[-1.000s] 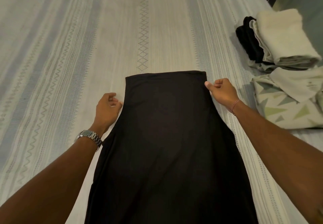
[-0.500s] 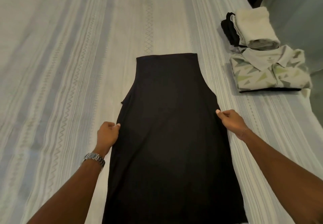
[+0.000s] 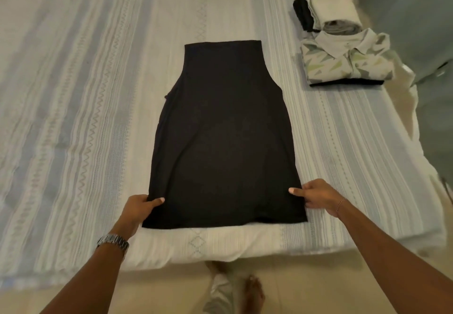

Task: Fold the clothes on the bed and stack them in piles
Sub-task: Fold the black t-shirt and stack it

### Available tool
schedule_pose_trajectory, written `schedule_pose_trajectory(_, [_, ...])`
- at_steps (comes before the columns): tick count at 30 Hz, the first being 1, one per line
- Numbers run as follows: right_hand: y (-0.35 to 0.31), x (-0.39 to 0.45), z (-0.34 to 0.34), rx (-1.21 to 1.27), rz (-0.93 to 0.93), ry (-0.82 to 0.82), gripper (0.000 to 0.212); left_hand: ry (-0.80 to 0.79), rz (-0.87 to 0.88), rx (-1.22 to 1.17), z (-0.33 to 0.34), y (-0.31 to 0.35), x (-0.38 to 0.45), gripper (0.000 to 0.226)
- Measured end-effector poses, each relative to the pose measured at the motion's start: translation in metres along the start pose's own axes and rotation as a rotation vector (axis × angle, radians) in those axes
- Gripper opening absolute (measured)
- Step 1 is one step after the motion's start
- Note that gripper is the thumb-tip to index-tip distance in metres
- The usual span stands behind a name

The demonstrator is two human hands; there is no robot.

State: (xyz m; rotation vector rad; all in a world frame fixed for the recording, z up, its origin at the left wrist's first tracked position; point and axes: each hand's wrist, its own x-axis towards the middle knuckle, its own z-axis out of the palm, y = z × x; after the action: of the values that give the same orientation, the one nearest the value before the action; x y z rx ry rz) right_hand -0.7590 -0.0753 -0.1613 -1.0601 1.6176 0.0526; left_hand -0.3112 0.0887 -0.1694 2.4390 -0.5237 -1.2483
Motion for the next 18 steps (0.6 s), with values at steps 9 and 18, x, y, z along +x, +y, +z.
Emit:
schedule_pose_trajectory(9, [0.040,-0.036,0.014,0.113,0.063,-0.075,0.027,-0.109,-0.135,-0.168,-0.009,-0.028,-0.018,0.020])
schedule_pose_trajectory(18, [0.064,-0.056,-0.009,0.475,0.054,0.028,0.024,-0.174,-0.146,-0.398,-0.029,-0.067,-0.021,0.039])
